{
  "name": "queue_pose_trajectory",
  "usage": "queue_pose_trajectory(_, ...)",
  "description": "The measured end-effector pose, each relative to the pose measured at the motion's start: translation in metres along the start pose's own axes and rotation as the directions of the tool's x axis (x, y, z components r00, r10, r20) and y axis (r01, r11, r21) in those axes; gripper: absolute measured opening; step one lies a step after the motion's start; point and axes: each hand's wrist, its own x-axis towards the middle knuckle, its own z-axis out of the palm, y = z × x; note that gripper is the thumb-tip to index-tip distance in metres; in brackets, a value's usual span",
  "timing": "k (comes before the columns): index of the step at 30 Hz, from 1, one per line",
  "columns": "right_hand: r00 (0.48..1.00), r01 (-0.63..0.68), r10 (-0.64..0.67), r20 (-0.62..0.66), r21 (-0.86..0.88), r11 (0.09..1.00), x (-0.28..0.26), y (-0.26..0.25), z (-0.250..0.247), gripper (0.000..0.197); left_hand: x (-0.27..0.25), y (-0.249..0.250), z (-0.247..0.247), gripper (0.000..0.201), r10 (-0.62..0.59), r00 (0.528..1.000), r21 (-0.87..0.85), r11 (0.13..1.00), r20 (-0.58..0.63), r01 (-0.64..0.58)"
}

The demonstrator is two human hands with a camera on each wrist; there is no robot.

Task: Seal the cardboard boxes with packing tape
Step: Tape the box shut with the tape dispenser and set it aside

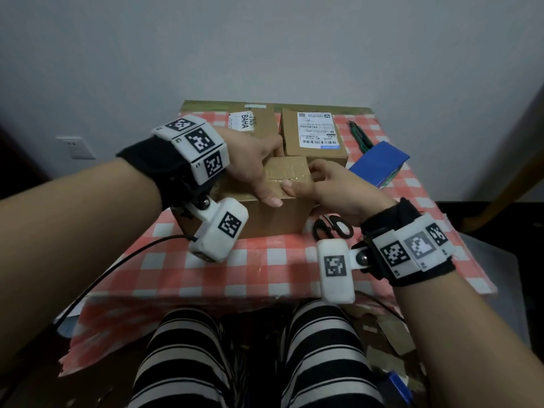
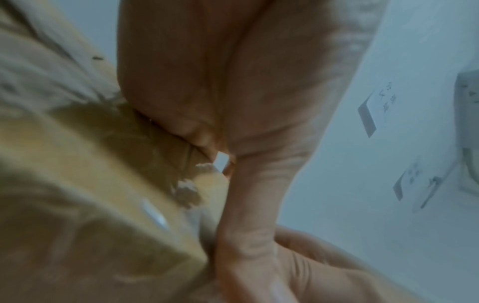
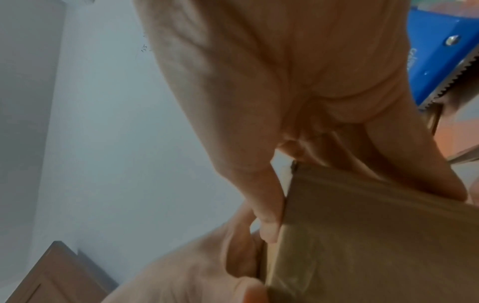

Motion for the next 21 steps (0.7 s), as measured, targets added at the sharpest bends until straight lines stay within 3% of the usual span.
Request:
queue_pose_trajectory(5, 0.997, -0.040, 0.029, 0.067, 0.172, 0.984, -0.003, -0.001, -0.005, 0.038, -0.003, -0.005, -0.004, 0.065, 0.009, 1.000, -0.073, 0.997, 0.028, -0.007)
queue_pose_trajectory(13, 0.994, -0.089, 0.069, 0.088, 0.242, 0.966, -0.007, -0.004, -0.009, 0.012, 0.000, -0.006, -0.003, 0.043, 0.041, 0.999, -0.060, 0.997, -0.025, -0.042)
queue_pose_trajectory(15, 0.993, -0.088, 0.067, 0.095, 0.239, 0.967, -0.010, -0.006, -0.009, 0.015, 0.001, -0.005, -0.003, 0.039, 0.052, 0.998, -0.048, 0.997, -0.046, -0.055)
queue_pose_trajectory(17, 0.994, -0.078, 0.059, 0.094, 0.205, 0.976, -0.011, -0.006, -0.008, 0.031, 0.000, -0.004, -0.003, 0.040, 0.051, 0.997, -0.049, 0.997, -0.051, -0.053)
queue_pose_trajectory(21, 1.000, 0.013, -0.013, 0.009, -0.062, 0.998, -0.006, -0.007, 0.000, 0.059, -0.004, 0.000, -0.003, 0.054, 0.055, 0.998, 0.003, 0.998, -0.038, -0.055)
